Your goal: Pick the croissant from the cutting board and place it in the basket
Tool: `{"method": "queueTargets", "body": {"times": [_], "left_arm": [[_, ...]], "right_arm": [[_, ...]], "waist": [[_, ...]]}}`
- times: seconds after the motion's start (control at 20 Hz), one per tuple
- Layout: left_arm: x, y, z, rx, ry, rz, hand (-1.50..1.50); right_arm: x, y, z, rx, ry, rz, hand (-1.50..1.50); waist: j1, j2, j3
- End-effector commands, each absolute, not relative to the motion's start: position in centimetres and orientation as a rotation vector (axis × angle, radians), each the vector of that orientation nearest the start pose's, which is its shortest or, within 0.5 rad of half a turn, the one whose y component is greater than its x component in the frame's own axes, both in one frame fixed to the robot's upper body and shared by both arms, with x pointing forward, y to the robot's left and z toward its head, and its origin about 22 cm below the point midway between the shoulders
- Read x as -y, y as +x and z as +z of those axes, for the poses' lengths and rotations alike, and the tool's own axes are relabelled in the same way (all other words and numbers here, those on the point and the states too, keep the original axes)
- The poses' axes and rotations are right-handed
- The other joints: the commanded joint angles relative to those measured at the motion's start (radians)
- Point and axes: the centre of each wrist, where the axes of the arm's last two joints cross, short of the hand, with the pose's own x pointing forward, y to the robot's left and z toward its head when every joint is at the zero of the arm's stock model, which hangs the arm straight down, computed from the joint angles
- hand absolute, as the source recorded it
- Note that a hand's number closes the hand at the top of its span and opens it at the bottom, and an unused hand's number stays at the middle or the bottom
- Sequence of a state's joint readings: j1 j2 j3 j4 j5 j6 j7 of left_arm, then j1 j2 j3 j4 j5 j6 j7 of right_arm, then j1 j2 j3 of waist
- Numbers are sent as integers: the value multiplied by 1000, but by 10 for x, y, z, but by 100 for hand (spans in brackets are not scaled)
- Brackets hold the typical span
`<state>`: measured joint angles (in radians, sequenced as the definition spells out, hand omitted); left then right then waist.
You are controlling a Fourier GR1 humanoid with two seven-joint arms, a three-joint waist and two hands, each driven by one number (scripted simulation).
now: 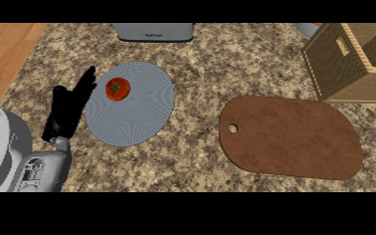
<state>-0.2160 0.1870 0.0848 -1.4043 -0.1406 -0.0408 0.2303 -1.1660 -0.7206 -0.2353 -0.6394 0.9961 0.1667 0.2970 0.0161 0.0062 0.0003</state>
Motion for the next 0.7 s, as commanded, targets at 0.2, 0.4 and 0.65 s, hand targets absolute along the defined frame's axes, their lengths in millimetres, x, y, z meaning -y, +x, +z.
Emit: {"method": "queueTargets", "body": {"times": [0.2, 0.4, 0.65], "left_arm": [[-279, 307, 41, 1359, 256, -228, 0], [-265, 297, 23, 1379, 264, -234, 0], [-271, 305, 23, 1386, 256, -221, 0]], "right_arm": [[410, 423, 258, 1109, -1306, 638, 150], [428, 418, 230, 1084, -1288, 623, 150], [444, 410, 197, 1094, -1121, 432, 150]], "waist": [[6, 3, 0], [13, 5, 1], [9, 11, 1]]}}
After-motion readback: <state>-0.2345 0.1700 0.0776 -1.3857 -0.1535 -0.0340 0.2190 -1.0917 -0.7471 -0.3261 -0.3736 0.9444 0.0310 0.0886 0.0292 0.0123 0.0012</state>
